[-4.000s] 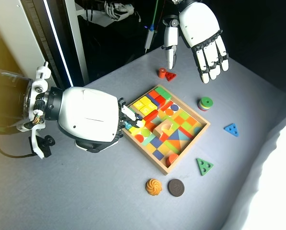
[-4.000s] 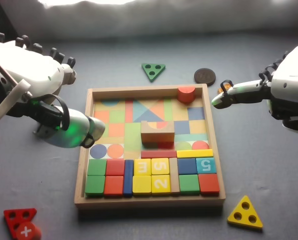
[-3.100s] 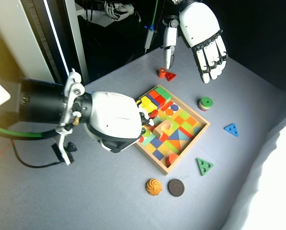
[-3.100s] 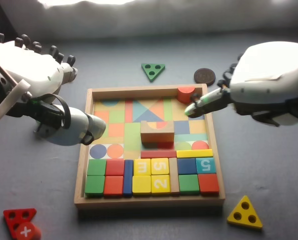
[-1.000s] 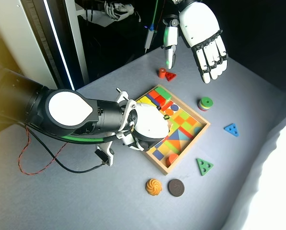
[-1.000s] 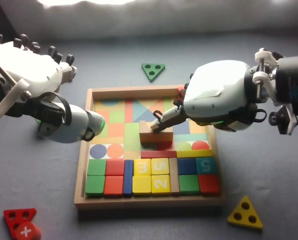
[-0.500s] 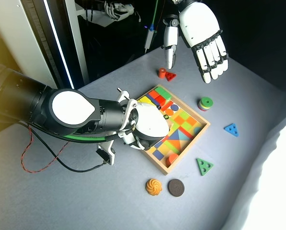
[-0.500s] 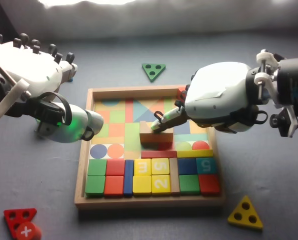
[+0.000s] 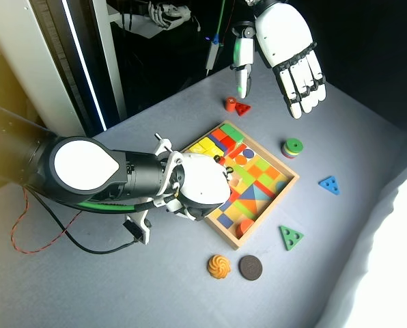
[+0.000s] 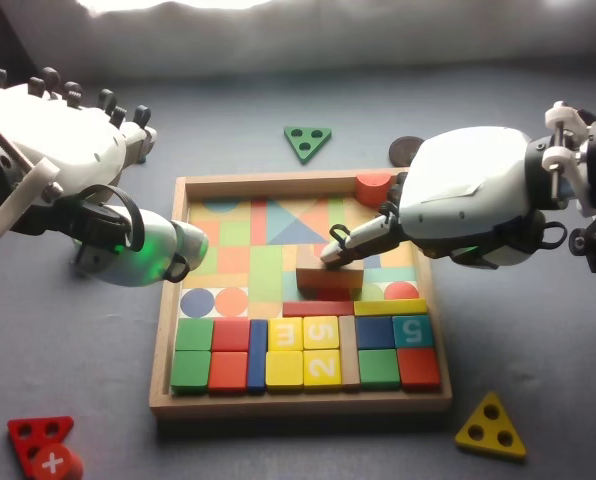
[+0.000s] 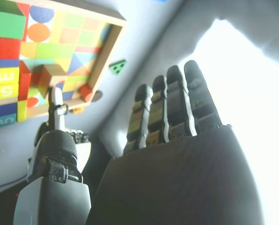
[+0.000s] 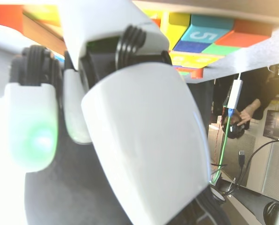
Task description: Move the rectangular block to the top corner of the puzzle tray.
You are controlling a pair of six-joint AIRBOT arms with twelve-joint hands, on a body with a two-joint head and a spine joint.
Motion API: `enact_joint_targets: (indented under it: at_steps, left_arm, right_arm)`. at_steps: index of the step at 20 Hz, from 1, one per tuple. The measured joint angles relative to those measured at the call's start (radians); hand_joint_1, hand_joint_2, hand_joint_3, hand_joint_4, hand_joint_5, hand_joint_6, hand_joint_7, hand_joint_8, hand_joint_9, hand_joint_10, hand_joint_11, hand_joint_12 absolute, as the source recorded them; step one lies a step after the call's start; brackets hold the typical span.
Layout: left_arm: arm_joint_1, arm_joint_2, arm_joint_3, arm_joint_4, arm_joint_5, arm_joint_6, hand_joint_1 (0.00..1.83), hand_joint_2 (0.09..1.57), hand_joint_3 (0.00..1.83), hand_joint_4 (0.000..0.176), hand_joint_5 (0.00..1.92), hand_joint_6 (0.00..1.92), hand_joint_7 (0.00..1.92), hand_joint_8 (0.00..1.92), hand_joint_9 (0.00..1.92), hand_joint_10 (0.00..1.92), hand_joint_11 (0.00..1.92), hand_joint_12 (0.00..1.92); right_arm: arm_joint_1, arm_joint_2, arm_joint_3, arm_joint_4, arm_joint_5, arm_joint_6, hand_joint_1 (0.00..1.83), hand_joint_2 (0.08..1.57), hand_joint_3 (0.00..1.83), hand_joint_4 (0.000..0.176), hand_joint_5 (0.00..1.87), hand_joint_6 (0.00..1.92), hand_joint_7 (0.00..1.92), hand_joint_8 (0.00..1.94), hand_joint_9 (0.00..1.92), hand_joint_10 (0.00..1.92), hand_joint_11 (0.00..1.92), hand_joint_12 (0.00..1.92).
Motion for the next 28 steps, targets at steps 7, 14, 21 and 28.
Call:
enact_joint_targets:
  at_steps: [7,14,21,28]
  left_arm:
    - [0.000,0.000,0.000,0.000,0.000,0.000,0.00,1.22,0.00,0.000,0.06,0.01,0.07,0.01,0.07,0.00,0.00,0.16]
    - [0.000,0.000,0.000,0.000,0.000,0.000,0.00,1.21,0.00,0.000,0.05,0.00,0.05,0.00,0.05,0.00,0.00,0.15]
    - [0.000,0.000,0.000,0.000,0.000,0.000,0.00,1.21,0.00,0.000,0.07,0.00,0.07,0.00,0.08,0.00,0.00,0.20]
    - [0.000,0.000,0.000,-0.001,0.000,0.000,0.00,1.20,0.00,0.000,0.05,0.00,0.07,0.00,0.08,0.00,0.00,0.21]
  right_arm:
    - [0.000,-0.008,0.053,-0.038,0.044,0.000,1.79,0.91,0.60,0.000,0.42,0.01,1.51,1.94,1.75,1.92,1.86,1.92]
    - [0.001,-0.014,0.124,-0.042,0.067,-0.013,1.83,0.91,0.62,0.000,0.46,0.01,1.46,1.94,1.74,1.92,1.85,1.92]
    - [0.004,-0.021,0.157,-0.055,0.081,-0.023,1.81,0.90,0.64,0.000,0.50,0.02,1.50,1.94,1.73,1.92,1.86,1.92]
    - [0.004,-0.027,0.222,-0.056,0.110,-0.023,1.79,0.94,0.59,0.000,0.48,0.00,1.49,1.94,1.71,1.92,1.81,1.92]
